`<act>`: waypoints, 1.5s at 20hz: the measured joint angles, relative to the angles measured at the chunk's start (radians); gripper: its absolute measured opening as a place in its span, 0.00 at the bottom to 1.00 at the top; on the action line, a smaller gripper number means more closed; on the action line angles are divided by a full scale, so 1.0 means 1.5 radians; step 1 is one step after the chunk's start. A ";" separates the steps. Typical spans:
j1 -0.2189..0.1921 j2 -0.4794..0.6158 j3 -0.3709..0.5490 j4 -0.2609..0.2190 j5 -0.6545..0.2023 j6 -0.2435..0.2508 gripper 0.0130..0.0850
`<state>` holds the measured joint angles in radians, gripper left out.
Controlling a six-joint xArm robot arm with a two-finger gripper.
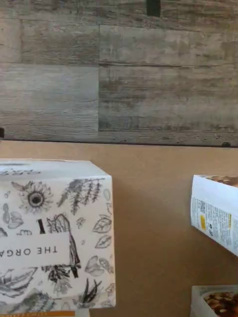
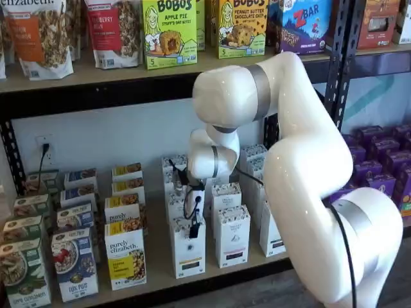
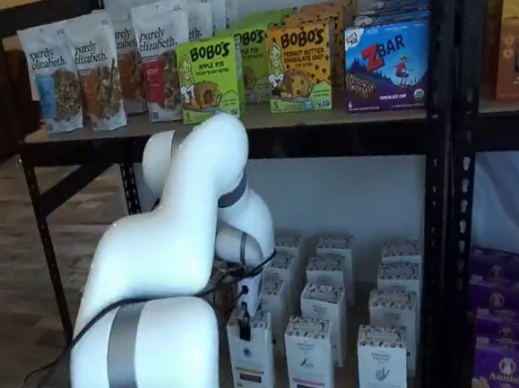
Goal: Pick up the white box with a yellow strip in the middle, on the bottom shelf, the fourth box from the left
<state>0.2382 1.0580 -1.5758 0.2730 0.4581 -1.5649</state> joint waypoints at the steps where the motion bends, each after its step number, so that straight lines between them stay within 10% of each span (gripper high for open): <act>1: 0.000 0.001 -0.001 -0.002 -0.001 0.002 1.00; 30: -0.002 0.037 -0.027 0.004 -0.017 -0.007 1.00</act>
<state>0.2355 1.1142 -1.6163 0.2784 0.4319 -1.5746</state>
